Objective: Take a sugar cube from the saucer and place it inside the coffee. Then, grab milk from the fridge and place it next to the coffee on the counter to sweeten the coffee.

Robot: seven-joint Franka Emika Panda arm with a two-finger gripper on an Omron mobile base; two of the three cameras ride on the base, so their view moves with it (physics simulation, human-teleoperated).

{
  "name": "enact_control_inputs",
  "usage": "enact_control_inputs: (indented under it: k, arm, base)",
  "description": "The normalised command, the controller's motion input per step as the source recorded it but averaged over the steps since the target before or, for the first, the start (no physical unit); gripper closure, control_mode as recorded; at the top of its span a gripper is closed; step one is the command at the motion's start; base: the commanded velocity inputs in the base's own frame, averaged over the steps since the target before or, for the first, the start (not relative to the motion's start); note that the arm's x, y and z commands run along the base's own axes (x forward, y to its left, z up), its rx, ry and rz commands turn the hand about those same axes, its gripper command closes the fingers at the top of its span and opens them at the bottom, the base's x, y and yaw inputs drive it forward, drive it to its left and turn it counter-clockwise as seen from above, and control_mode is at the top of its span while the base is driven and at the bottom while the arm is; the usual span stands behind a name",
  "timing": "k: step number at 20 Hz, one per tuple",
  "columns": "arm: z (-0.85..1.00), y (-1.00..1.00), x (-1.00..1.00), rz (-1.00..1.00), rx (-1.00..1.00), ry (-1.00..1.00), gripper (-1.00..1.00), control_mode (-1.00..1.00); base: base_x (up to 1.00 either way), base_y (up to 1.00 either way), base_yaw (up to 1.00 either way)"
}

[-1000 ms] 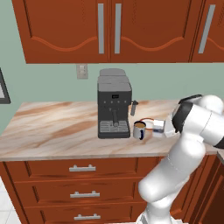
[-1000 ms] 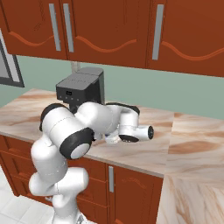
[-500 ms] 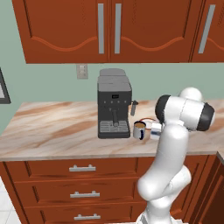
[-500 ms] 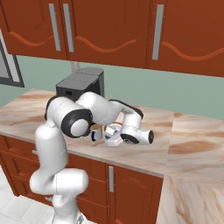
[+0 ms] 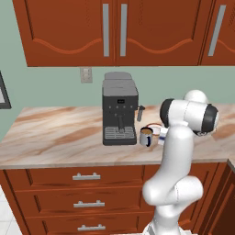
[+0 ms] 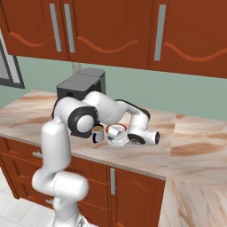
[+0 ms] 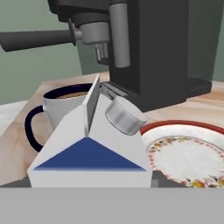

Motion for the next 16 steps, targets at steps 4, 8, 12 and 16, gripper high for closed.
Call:
enact_control_inputs:
  k: [4,8,12,16]
  arm:
    - [0.00,0.01,0.00,0.00,0.00,0.00,-1.00,-1.00]
    - [0.00,0.00,-0.25,0.00,0.00,0.00,-1.00,-1.00]
    - [0.00,0.00,-0.47,0.00,0.00,-0.02,-1.00,-1.00]
    - [0.00,-0.02,-0.67,0.00,0.00,-0.06,-1.00,-1.00]
  base:
    - [0.00,0.00,0.00]
    - [0.00,0.00,0.00]
    - [0.00,0.00,0.00]
    - [0.00,0.00,0.00]
